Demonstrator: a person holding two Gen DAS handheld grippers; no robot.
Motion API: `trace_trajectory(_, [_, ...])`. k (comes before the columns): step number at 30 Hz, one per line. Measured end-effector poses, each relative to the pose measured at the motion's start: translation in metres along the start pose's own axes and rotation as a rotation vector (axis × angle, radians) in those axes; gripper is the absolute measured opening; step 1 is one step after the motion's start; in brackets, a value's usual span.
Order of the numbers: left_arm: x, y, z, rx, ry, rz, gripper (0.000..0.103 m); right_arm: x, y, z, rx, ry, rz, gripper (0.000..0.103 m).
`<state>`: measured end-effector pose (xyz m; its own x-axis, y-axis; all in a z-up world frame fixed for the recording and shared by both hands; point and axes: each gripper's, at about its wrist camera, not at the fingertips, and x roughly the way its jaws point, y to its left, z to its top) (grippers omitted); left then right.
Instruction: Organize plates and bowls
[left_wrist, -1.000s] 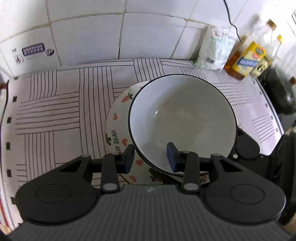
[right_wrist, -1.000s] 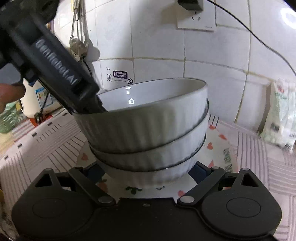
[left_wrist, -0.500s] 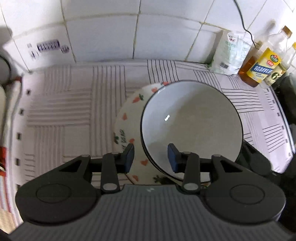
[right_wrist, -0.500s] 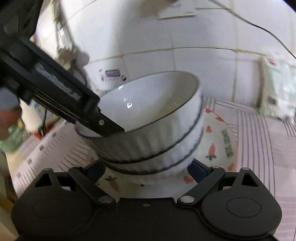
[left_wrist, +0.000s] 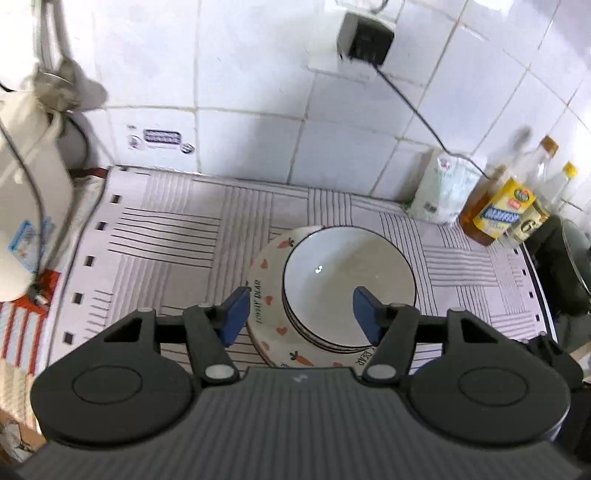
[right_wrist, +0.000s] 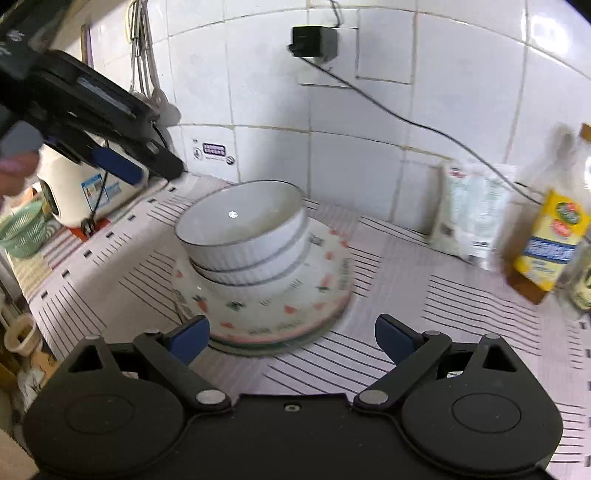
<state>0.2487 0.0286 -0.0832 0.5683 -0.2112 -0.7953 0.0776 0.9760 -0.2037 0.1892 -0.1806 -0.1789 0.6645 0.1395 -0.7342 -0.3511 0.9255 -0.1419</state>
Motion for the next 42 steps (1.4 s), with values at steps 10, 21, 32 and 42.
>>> trace_trajectory(10, [-0.070,-0.012,-0.019,-0.072,-0.092,0.073,0.071,-0.028,-0.014,0.009,0.018,0.066,-0.046,0.098])
trace_trajectory(21, [-0.104,-0.007,-0.043,-0.005,-0.077,0.043,0.087,-0.054,0.024,0.029,0.078,0.042,-0.177,0.101])
trace_trajectory(32, [-0.144,-0.004,-0.067,0.076,-0.109,0.015,0.102,-0.111,0.044,0.038,0.270,-0.016,-0.203,0.101])
trace_trajectory(42, [-0.169,-0.018,-0.084,0.135,-0.084,0.009,0.101,-0.148,0.070,0.034,0.238,0.027,-0.281,0.101])
